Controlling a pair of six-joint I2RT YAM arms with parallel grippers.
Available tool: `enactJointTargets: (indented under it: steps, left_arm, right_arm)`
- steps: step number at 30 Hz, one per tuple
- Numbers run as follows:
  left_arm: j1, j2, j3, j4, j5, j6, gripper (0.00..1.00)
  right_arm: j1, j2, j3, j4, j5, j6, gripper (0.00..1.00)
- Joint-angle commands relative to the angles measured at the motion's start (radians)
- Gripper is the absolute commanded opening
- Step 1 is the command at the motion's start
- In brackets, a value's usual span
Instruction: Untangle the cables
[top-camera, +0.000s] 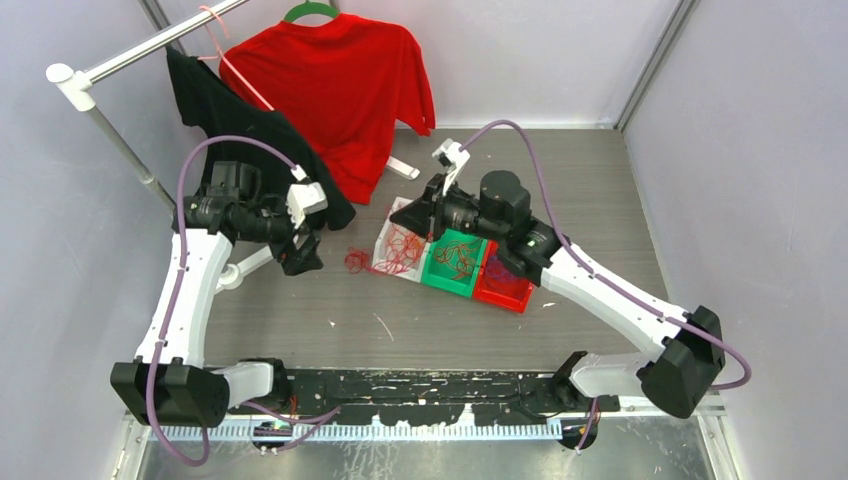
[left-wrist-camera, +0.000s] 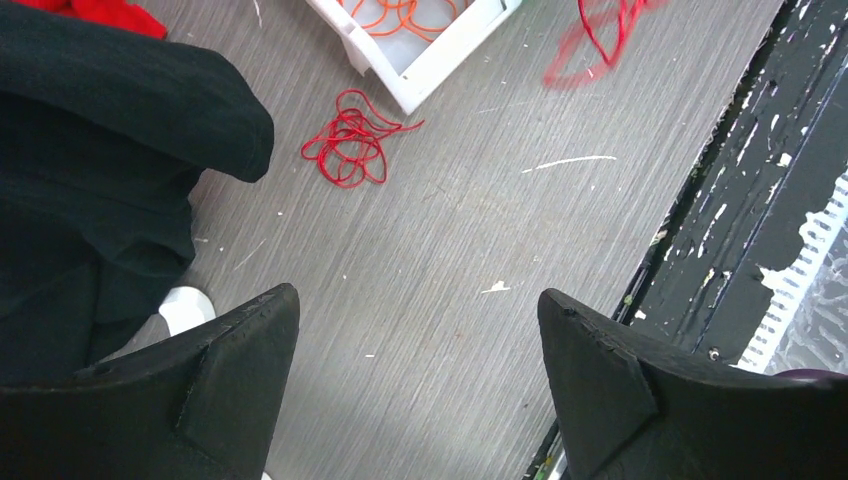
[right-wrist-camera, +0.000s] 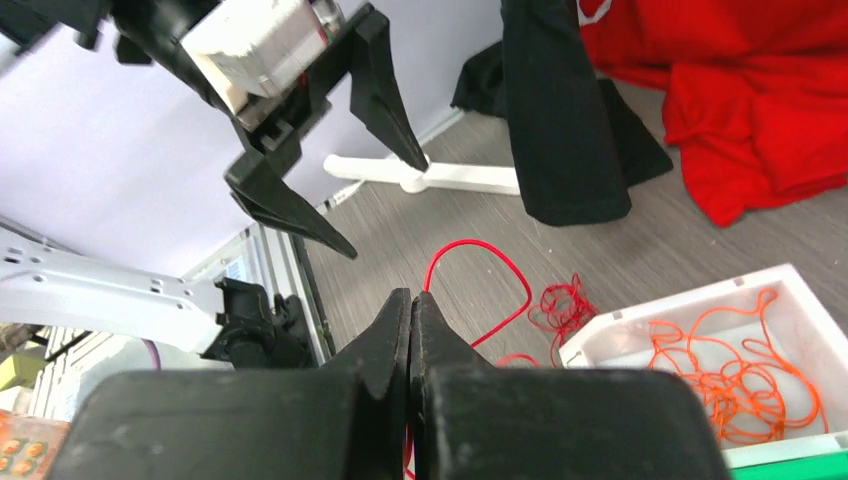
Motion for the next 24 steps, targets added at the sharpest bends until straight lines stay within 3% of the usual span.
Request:
enactJointTargets:
  steps: [1,8,15,24]
  left_arm:
    - [0.007,-0.033,0.018,-0.005,0.056,0.007,0.88]
    - [0.007,-0.034,-0.001,0.022,0.05,-0.023,0.85]
    - [0.007,-0.034,-0.006,0.065,0.026,-0.069,0.96]
    - [0.007,-0.024,-0.014,0.124,-0.017,-0.154,1.0]
  right_arm:
    - [-0.022,-0.06,0.069,0.035,-0.044,0.034,0.01]
    - [-0.073,-0.096,0.086,0.005,-0.042,0.015,0.01]
    - [-0.125,-0.113,0.078,-0.048,-0.02,-0.027,0.01]
    - [-0.161,-0.023,0.063,-0.203,0.249,-0.192,0.01]
